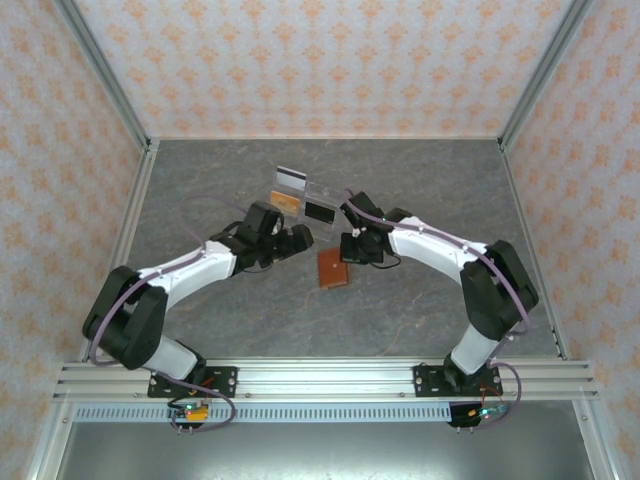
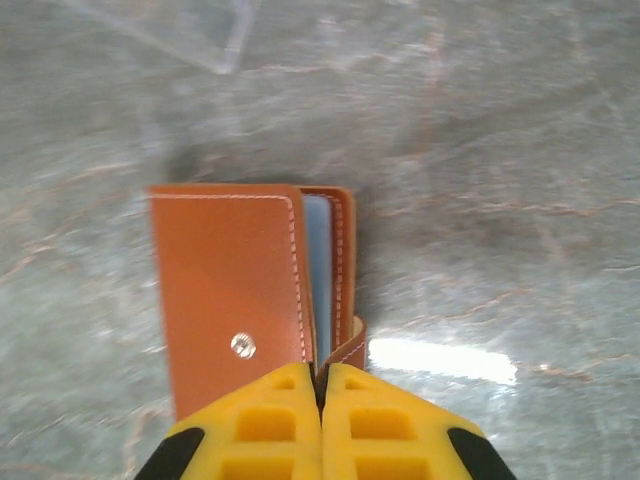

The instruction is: Take the credit cards out of the card holder

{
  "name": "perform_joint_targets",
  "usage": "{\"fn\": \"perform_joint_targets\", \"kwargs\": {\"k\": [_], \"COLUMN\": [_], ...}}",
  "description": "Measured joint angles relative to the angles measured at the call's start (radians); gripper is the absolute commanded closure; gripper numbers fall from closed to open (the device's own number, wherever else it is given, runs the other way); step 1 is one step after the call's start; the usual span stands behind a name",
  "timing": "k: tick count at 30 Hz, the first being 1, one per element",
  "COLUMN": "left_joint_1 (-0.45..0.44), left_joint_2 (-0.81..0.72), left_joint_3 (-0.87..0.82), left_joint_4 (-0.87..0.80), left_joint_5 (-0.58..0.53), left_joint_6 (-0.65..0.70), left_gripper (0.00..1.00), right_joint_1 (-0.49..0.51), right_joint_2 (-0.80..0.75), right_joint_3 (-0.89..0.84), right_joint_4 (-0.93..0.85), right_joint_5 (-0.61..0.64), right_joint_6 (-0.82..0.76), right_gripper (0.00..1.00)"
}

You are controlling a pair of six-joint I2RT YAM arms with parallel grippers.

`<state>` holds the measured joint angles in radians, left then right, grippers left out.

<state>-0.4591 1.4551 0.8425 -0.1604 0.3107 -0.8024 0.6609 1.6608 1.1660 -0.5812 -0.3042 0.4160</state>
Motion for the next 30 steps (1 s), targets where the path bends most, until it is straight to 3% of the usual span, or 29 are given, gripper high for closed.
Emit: {"fn": "perform_joint_targets", "kwargs": {"k": [7,21,30], "left_joint_1": [0.080,0.080,0.080], "left_joint_2": [-0.133,-0.218,-0.264], "left_joint_3": [-0.019,-0.068,-0.080], "left_joint_4": [-0.051,-0.121,-0.138], "left_joint_5": [-0.064,-0.121,-0.132], "left_joint_6": [0.005,0.011,0.013], "left_gripper": [0.00,0.00,0.01], "right_joint_1": [0.072,0.102,0.102], "right_joint_2": [-0.013,0.038,0.038], "right_joint_3": [0.087,0.137,0.138], "right_joint_4": [0.039,0.101,0.108], "right_joint_5": [-0.057,-0.179,-0.124], "right_joint_6": [-0.002,0.010,0.022], "right_gripper": [0.98,0.98,0.98]}}
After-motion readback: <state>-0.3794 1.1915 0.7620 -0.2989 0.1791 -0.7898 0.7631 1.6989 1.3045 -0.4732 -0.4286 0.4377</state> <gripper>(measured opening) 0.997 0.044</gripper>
